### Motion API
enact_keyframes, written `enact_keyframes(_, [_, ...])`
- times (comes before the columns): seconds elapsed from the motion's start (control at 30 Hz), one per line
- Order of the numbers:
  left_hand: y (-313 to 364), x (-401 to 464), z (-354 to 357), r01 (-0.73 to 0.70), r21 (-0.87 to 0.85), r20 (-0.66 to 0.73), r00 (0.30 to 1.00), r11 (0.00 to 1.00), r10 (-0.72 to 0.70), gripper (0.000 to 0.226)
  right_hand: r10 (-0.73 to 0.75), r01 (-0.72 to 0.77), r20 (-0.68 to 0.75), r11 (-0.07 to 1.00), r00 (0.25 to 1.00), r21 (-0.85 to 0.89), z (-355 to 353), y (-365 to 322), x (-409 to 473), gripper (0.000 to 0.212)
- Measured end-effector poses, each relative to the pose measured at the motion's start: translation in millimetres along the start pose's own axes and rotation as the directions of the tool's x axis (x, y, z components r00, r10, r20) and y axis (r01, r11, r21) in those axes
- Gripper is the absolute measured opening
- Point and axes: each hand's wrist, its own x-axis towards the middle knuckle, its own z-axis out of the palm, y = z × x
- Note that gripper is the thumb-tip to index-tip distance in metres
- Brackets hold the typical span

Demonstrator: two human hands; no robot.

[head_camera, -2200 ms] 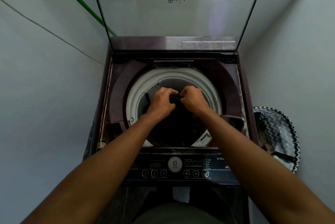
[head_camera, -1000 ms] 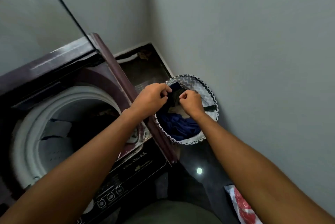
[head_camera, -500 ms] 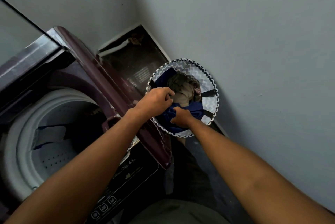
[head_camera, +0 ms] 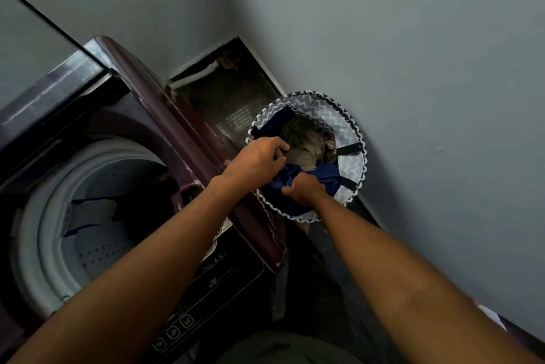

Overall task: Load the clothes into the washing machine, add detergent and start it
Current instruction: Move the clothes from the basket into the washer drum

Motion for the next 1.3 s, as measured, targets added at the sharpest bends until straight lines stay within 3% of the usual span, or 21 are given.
enact_keyframes(0.1, [-2,2,0,0.040,0.044,0.009,0.999,0.998,-0.040,0.036,0.109,-0.052,-0.120,0.915,0.987,0.401,-32,-26,-15,0.032])
enact_keyframes(0.17, [-3,2,1,0.085,0.058,0.042,0.995,0.995,-0.087,0.046,0.114,0.015,-0.181,0.806,0.977,0.592,-56,-41,-25,0.027])
enact_keyframes(0.27, [2,-6,-2,0.140,0.018,0.097,0.985,0.990,-0.141,0.080,0.019,0.173,-0.286,0.757,0.958,0.630,-88,-60,-49,0.034])
enact_keyframes(0.37, [11,-15,-10,0.176,-0.142,0.080,0.983,0.974,-0.166,0.113,-0.038,0.235,-0.281,0.662,0.959,0.711,-111,-84,-66,0.028])
enact_keyframes(0.5, [24,-34,-29,0.128,-0.458,0.041,0.992,0.880,-0.122,0.125,-0.121,0.269,-0.248,0.608,0.961,0.747,-132,-117,-93,0.024])
enact_keyframes(0.67, [36,-63,-57,0.095,-0.536,-0.090,0.982,0.839,-0.168,0.116,-0.235,0.300,-0.199,0.560,0.951,0.773,-141,-162,-124,0.029])
enact_keyframes(0.87, [38,-103,-98,-0.025,-0.567,-0.364,0.904,0.824,-0.223,0.105,-0.421,0.324,-0.147,0.390,0.895,0.862,-145,-221,-168,0.014])
enact_keyframes(0.97, [35,-124,-117,-0.105,-0.616,-0.472,0.843,0.781,-0.259,0.098,-0.486,0.359,-0.157,0.357,0.860,0.862,-143,-252,-186,0.015])
enact_keyframes(1.07, [25,-148,-137,-0.180,-0.668,-0.533,0.793,0.722,-0.295,0.090,-0.520,0.383,-0.165,0.345,0.838,0.857,-132,-282,-196,0.042])
enact_keyframes(1.17, [12,-179,-159,-0.231,-0.685,-0.573,0.757,0.691,-0.314,0.080,-0.566,0.355,-0.136,0.297,0.813,0.886,-112,-310,-205,0.033])
enact_keyframes(1.3, [-17,-226,-178,-0.269,-0.680,-0.611,0.722,0.682,-0.324,0.067,-0.637,0.305,-0.038,0.314,0.770,0.899,-73,-346,-218,0.037])
